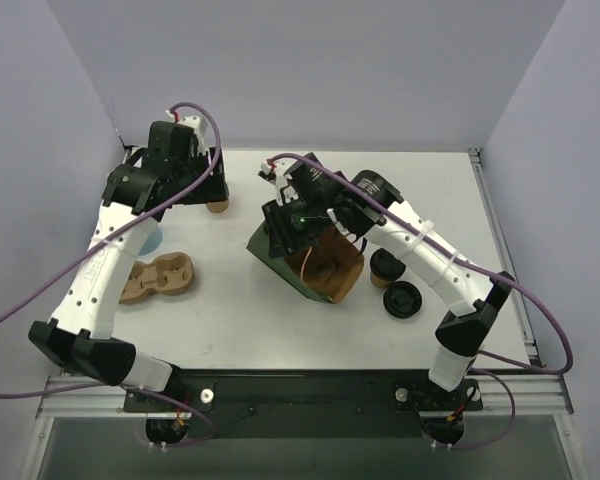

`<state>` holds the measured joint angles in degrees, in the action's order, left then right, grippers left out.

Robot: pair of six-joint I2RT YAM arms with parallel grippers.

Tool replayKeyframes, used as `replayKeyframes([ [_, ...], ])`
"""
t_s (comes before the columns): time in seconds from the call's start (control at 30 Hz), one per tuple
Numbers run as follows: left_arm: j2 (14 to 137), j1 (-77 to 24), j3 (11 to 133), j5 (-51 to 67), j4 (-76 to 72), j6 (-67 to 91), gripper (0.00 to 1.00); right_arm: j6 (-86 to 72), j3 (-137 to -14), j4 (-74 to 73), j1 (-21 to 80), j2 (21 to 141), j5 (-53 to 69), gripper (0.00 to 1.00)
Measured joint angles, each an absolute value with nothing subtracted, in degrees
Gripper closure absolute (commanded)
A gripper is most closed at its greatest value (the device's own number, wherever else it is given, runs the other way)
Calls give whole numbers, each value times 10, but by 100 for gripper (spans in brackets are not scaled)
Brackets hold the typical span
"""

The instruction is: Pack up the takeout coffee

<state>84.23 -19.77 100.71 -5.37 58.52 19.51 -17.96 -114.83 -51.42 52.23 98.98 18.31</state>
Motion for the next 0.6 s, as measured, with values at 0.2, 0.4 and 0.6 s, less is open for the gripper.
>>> replayKeyframes([
  [0.2, 790, -198, 1009, -25, 569, 190, 25, -176, -1149, -514, 522, 1025, 183, 69],
  [0.4, 788, -199, 999, 48, 490, 186, 25, -161, -1195, -515, 522, 1056, 184, 69],
  [0.6, 770, -203, 911, 81, 433, 171, 25, -155, -1214, -512, 522, 1057, 184, 69],
])
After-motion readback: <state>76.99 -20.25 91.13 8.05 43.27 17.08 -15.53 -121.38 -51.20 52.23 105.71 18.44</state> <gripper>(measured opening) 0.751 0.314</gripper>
